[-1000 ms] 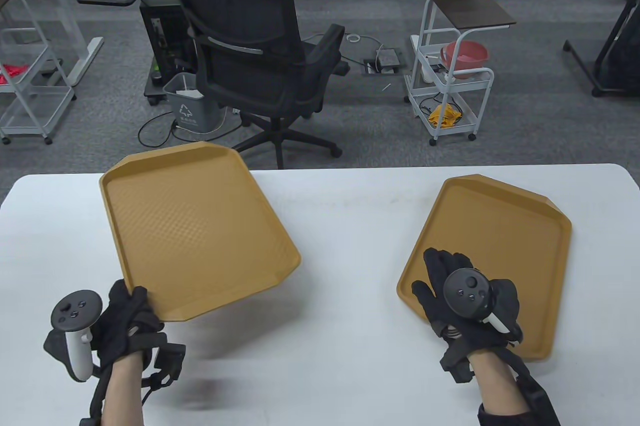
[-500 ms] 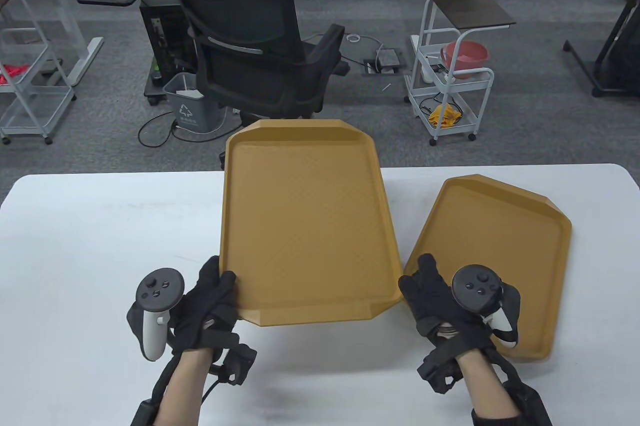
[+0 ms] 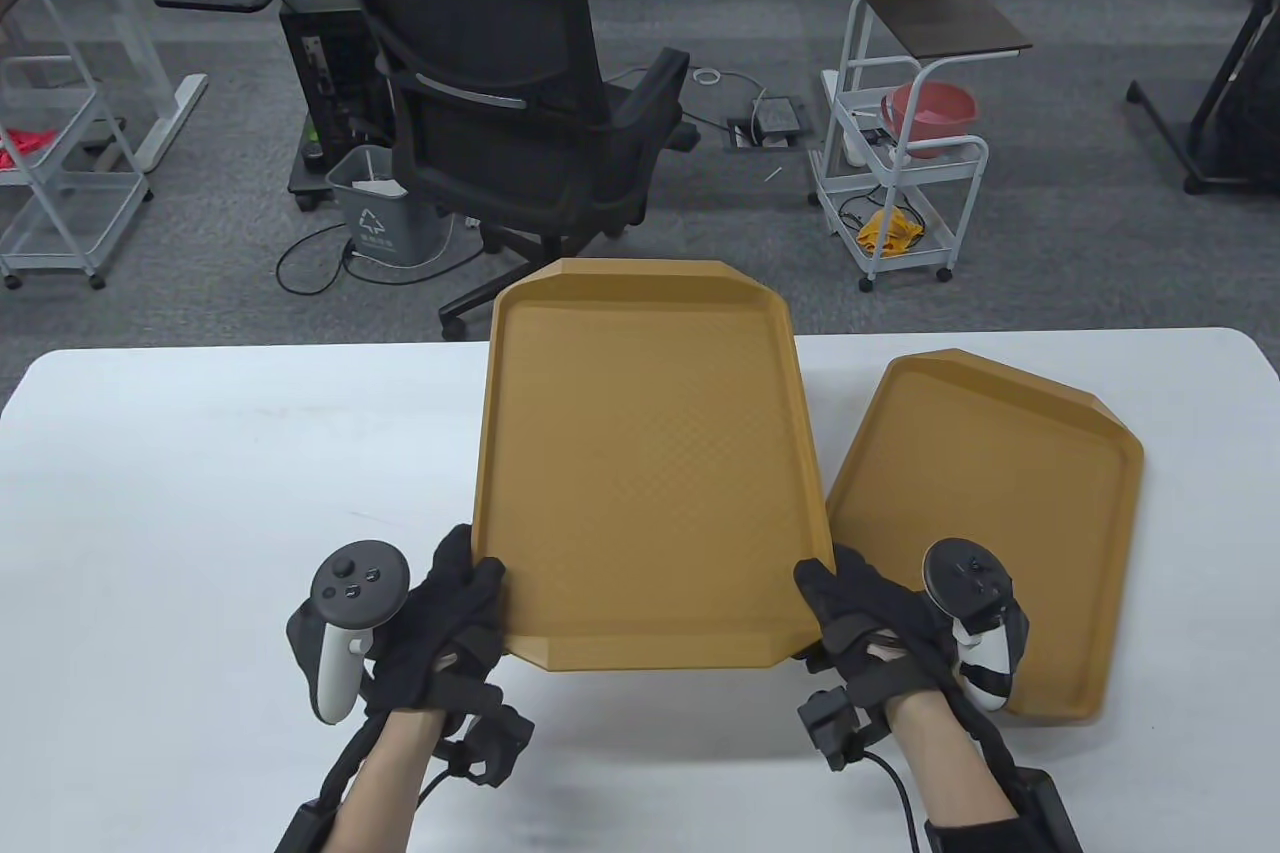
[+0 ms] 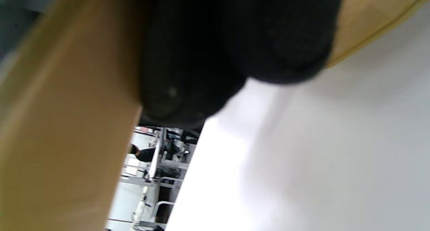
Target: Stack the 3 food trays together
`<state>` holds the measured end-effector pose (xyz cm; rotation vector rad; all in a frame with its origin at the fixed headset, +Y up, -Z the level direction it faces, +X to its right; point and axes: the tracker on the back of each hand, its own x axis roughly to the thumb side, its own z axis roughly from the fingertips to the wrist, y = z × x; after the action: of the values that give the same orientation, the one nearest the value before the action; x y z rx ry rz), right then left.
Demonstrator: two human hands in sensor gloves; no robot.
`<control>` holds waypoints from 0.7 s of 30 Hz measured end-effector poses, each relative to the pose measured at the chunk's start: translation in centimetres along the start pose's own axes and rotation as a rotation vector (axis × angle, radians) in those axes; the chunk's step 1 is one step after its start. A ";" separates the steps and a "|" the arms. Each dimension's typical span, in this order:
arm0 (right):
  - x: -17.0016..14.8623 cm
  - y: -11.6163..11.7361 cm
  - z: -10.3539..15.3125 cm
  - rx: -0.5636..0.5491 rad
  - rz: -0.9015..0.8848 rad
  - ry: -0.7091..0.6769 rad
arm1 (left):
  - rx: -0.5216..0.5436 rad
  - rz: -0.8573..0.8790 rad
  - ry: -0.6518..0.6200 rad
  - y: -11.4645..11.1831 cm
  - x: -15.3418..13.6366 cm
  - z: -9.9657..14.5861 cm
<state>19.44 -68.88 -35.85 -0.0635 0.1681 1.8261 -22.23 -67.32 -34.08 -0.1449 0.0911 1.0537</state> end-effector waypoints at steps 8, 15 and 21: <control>1.5 -4.8 1.0 -0.143 0.030 -0.080 | 0.122 -0.452 -0.125 0.4 2.1 1.1; 2.0 -9.2 2.1 -0.365 0.183 -0.074 | 0.349 -0.839 -0.106 1.8 3.7 2.8; 1.6 -12.9 3.0 -0.523 0.230 -0.009 | 0.388 -0.991 -0.029 2.2 3.6 3.0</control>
<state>31.57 -63.72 -34.14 -0.4164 -0.3249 2.0578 -22.31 -62.67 -31.85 0.1724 0.1719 0.0380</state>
